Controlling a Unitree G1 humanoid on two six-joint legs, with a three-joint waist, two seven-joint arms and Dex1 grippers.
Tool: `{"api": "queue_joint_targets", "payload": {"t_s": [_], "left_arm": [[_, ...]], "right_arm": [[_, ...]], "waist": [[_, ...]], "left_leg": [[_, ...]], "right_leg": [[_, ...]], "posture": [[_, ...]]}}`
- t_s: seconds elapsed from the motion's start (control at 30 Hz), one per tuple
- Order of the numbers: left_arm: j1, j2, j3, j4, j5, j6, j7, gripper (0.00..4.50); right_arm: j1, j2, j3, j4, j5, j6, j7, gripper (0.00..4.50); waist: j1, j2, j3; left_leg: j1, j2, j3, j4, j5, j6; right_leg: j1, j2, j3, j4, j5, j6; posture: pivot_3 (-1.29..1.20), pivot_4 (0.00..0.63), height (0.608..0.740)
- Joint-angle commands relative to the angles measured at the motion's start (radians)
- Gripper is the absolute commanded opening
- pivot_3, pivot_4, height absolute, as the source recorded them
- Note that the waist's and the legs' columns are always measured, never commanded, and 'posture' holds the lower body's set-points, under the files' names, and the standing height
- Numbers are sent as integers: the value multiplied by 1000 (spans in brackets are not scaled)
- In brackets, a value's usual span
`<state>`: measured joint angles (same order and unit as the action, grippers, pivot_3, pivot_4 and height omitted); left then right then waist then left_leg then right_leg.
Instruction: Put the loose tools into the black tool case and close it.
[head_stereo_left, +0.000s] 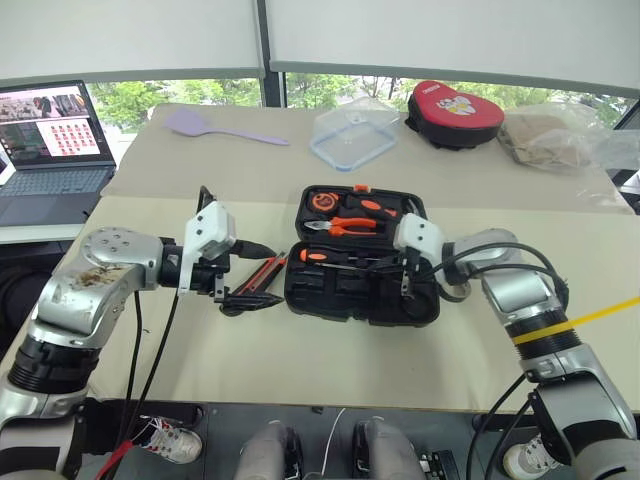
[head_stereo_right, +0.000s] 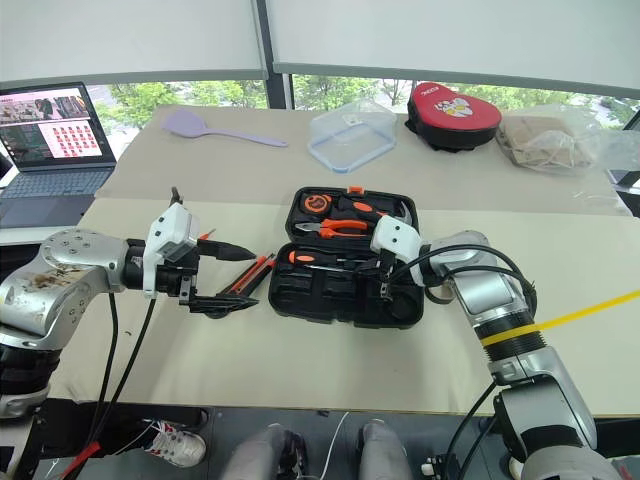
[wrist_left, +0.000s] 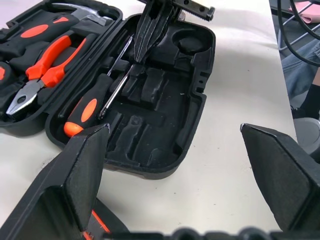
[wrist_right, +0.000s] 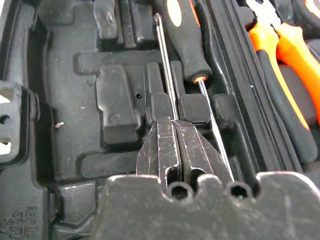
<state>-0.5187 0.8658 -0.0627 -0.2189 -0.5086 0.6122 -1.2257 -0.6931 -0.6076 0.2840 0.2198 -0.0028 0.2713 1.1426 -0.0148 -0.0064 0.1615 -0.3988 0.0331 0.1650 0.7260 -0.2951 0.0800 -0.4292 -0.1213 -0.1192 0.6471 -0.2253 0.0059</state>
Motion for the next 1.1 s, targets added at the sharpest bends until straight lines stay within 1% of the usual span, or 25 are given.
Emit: {"api": "queue_joint_targets", "payload": {"t_s": [0.03, 0.13, 0.2, 0.33, 0.43, 0.47, 0.53, 0.57, 0.6, 0.63, 0.67, 0.7, 0.73, 0.77, 0.8, 0.87, 0.97, 1.03, 1.1], "left_arm": [[-22, -2, 2, 3, 13, -29, -5, 4500], [-18, -1, 7, 9, 22, -32, 1, 4500], [0, 4, 25, 12, 28, -32, 15, 4500], [82, 18, 111, 0, 37, -18, 94, 4500], [221, 34, 248, -43, 33, 29, 182, 4500], [275, 38, 295, -61, 32, 39, 204, 4500], [407, 42, 404, -103, 30, 55, 234, 4500], [478, 40, 462, -119, 33, 61, 243, 4500], [541, 36, 512, -130, 37, 63, 252, 4500], [601, 27, 566, -128, 43, 65, 267, 4500], [650, 19, 611, -123, 49, 64, 280, 4500], [690, 13, 646, -116, 52, 59, 289, 4500], [729, 10, 677, -101, 59, 42, 288, 4500], [754, 9, 695, -93, 62, 29, 286, 4500], [766, 14, 707, -73, 66, 17, 285, 4500], [750, 41, 696, -33, 74, -3, 277, 4500], [678, 84, 639, 19, 88, -19, 267, 4500], [515, 131, 495, 132, 136, -10, 264, 4500], [311, 147, 338, 275, 210, -11, 268, 4500]], "right_arm": [[25, -4, 42, 49, -58, -24, -21, 40], [7, 3, -2, 36, -19, -1, -32, 40], [-8, 4, -69, -12, 53, 24, -24, 40], [-21, -24, -192, -152, 226, 153, 24, 40], [2, -85, -270, -287, 380, 287, 98, 804], [10, -102, -287, -320, 419, 318, 111, 1111], [31, -132, -316, -373, 480, 353, 130, 1840], [40, -141, -330, -395, 508, 370, 133, 2096], [48, -148, -343, -413, 533, 387, 132, 2505], [56, -152, -354, -432, 557, 406, 128, 2867], [64, -156, -361, -448, 576, 419, 124, 3137], [73, -160, -365, -462, 591, 426, 122, 3563], [83, -164, -368, -475, 605, 432, 120, 3808], [90, -168, -370, -484, 615, 437, 117, 4246], [98, -169, -371, -494, 624, 440, 110, 4433], [107, -167, -374, -508, 640, 448, 94, 4433], [116, -172, -372, -522, 652, 449, 77, 4433], [132, -186, -365, -534, 643, 452, 67, 4433], [151, -196, -356, -550, 624, 439, 50, 4433]], "waist": [[0, 0, 0], [0, 0, 0], [1, 0, 0], [0, 0, 0], [-1, 1, 0], [-3, 0, 0], [-4, 0, 0], [-3, 0, 0], [-4, 0, 0], [-2, 0, 1], [-1, 0, 1], [0, 0, 1], [3, 0, 1], [5, -1, 1], [9, -1, 1], [20, -1, 1], [29, -1, 1], [35, -1, 0], [39, -1, 0]], "left_leg": [[1, 0, 0, 0, 0, 0], [3, 0, 0, 0, 0, 0], [3, 0, 0, 0, 0, 0], [-1, 0, 0, 0, 0, 0], [-8, 0, 0, -1, 0, 0], [-8, 0, 0, -1, 0, 0], [-7, 0, 0, -4, 0, 0], [-7, 1, 0, -5, 0, 0], [-6, 1, 0, -5, 0, 0], [-6, 1, 0, -5, 0, 0], [-6, 1, 0, -6, 0, 0], [-6, 0, 0, -6, 0, 0], [-5, 0, 0, -6, 0, 0], [-5, 0, 0, -5, 0, 0], [-6, 0, 0, -6, 0, -1], [-5, -1, 0, -6, -3, -7], [-6, -1, 0, -6, -4, -8], [-7, -1, 0, -6, -4, -8], [-7, -2, 0, -6, -4, -9]], "right_leg": [[1, 0, 0, 0, 0, 0], [3, 0, 0, 0, 0, 0], [3, 0, 0, 0, 0, 0], [-1, 0, 1, 0, 0, -1], [-9, 0, 1, 1, 0, -1], [-9, 0, 1, 1, 0, -1], [-9, 0, 0, 0, 0, -1], [-9, 0, 0, -2, 0, -1], [-8, 0, 0, -2, 0, -1], [-8, -1, 0, -3, 0, -1], [-8, -1, 0, -3, 0, -1], [-8, -2, 0, -2, 0, -1], [-8, -3, 0, -2, 0, -1], [-8, -4, 0, -2, 0, -1], [-8, -5, -1, -2, 0, -1], [-8, -8, -2, -2, 1, -2], [-9, -8, -3, -2, 1, -2], [-9, -8, -4, -1, 2, -3], [-9, -7, -4, -1, 2, -3]], "posture": [[0, 150, 731], [0, 150, 731], [0, 150, 731], [0, 150, 731], [0, 150, 731], [0, 150, 731], [0, 150, 731], [0, 150, 731], [0, 150, 731], [0, 150, 731], [0, 150, 731], [0, 150, 731], [0, 150, 731], [0, 150, 731], [0, 150, 731], [0, 150, 731], [0, 150, 731], [0, 150, 731], [0, 150, 731]]}}
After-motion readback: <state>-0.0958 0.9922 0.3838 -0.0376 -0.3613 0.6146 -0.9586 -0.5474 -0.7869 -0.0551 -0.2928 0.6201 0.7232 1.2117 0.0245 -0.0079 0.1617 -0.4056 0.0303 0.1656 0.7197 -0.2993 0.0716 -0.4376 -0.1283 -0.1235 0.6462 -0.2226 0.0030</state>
